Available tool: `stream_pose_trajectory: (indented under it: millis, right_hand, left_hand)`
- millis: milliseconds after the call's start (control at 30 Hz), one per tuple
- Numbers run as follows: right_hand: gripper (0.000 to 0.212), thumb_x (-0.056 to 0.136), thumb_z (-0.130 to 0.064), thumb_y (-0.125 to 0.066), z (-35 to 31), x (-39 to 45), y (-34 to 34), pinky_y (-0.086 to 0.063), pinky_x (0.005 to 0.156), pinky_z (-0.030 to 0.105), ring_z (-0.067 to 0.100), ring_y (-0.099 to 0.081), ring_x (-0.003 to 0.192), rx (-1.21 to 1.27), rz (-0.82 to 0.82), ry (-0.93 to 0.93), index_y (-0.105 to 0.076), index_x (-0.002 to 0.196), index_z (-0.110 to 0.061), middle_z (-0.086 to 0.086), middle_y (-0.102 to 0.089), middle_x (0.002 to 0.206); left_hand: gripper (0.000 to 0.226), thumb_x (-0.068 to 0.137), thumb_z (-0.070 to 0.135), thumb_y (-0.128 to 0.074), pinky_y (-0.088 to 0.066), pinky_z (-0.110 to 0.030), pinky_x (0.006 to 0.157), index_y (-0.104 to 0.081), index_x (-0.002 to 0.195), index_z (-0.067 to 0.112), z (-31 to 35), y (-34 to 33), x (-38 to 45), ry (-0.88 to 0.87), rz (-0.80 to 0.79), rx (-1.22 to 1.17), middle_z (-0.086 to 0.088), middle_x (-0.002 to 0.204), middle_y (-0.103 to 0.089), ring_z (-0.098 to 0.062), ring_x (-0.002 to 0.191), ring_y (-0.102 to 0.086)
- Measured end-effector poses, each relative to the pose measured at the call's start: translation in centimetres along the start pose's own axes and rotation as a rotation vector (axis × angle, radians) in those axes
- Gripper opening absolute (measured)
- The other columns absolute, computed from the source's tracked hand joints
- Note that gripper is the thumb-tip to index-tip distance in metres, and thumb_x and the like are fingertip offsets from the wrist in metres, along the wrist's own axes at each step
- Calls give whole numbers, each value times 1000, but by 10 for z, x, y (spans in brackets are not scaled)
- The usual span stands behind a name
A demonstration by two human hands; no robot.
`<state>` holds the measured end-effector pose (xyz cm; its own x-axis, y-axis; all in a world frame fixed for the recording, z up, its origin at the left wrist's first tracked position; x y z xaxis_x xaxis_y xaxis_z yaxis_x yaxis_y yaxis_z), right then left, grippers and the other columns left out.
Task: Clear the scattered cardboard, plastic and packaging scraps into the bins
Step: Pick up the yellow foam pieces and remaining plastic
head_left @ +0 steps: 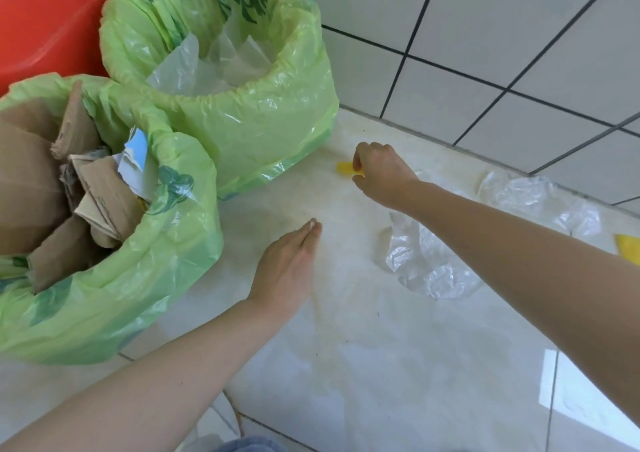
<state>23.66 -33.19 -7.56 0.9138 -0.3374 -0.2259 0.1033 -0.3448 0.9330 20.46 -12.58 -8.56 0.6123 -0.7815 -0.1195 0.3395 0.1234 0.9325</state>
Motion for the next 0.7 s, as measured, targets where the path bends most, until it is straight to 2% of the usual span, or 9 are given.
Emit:
stream_pose_trajectory:
  millis: [33, 67, 100, 200, 300, 433, 533, 633, 700]
  right_hand:
    - [13, 86, -5, -50, 1, -6, 5, -39, 67, 32, 30, -51, 90, 46, 22, 3, -54, 98, -6, 12, -56, 95]
    - [10, 85, -4, -50, 2, -14, 10, -39, 64, 32, 29, -52, 84, 86, 32, 5, -54, 94, -6, 12, -56, 91]
    - [8, 84, -3, -50, 5, -22, 15, -39, 61, 31, 28, -52, 79, 119, 31, 5, -53, 90, -7, 11, -56, 88]
    - [12, 82, 0, -48, 20, -51, 27, -40, 61, 30, 24, -49, 76, 209, 47, -13, -49, 85, -12, 7, -53, 87]
    - [19, 82, 2, -47, 44, -88, 39, -38, 59, 25, 22, -47, 77, 313, 106, -112, -51, 93, -13, 5, -52, 91]
    - [32, 83, 2, -46, 79, -151, 41, -37, 51, 21, 19, -49, 71, 431, 91, -275, -51, 109, -15, 1, -51, 88]
    - [38, 82, 3, -45, 99, -193, 32, -39, 55, 15, 22, -51, 85, 445, 63, -335, -58, 110, -18, 2, -52, 99]
    - [36, 82, 2, -46, 116, -226, 17, -34, 54, 13, 18, -49, 86, 497, 40, -415, -65, 103, -20, 0, -51, 98]
    - [32, 84, -1, -48, 125, -242, 7, -36, 54, 15, 18, -50, 87, 565, 47, -488, -68, 102, -19, 2, -53, 101]
  left_hand:
    - [66, 66, -8, -71, -57, -29, 73, -58, 129, 6, 4, 3, 0, -40, 69, -46, -6, 133, -60, -22, 99, -69]
    - [63, 64, -8, -71, -56, -26, 63, -62, 124, 8, 9, 7, -1, -78, 111, -92, -2, 127, -64, -20, 89, -71]
    - [59, 67, -9, -68, -55, -25, 60, -62, 123, 10, 13, 10, 0, -118, 133, -137, 0, 125, -64, -19, 85, -70]
    - [51, 78, -10, -56, -48, -23, 71, -59, 123, 14, 26, 17, 5, -123, 168, -318, 1, 118, -61, -17, 77, -61]
    - [55, 83, -7, -51, -47, -22, 76, -51, 131, 20, 35, 16, 10, 85, 146, -591, 2, 105, -65, -9, 68, -54]
    - [65, 82, -5, -53, -49, -28, 77, -38, 138, 24, 54, 8, 12, 239, 88, -805, 8, 79, -68, -19, 77, -64]
    - [56, 84, -2, -51, -51, -29, 77, -42, 135, 19, 63, -4, 14, 304, 54, -835, -1, 80, -66, -23, 78, -61]
    - [34, 87, 3, -49, -45, -18, 50, -60, 116, 17, 77, -15, 19, 326, -61, -754, -10, 93, -67, -19, 68, -56]
    - [25, 88, 5, -48, -38, -19, 46, -66, 100, 16, 90, -21, 24, 300, -156, -693, -9, 91, -67, -15, 60, -52]
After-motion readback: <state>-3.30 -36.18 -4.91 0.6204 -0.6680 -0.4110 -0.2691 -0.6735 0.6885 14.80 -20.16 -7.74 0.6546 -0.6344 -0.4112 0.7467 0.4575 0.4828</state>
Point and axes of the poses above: each hand's wrist, its own x-axis towards the middle knuckle, its own y-axis out of the back of the hand, z = x × y, the point moved 5 cm from there along x, towards the middle knuckle
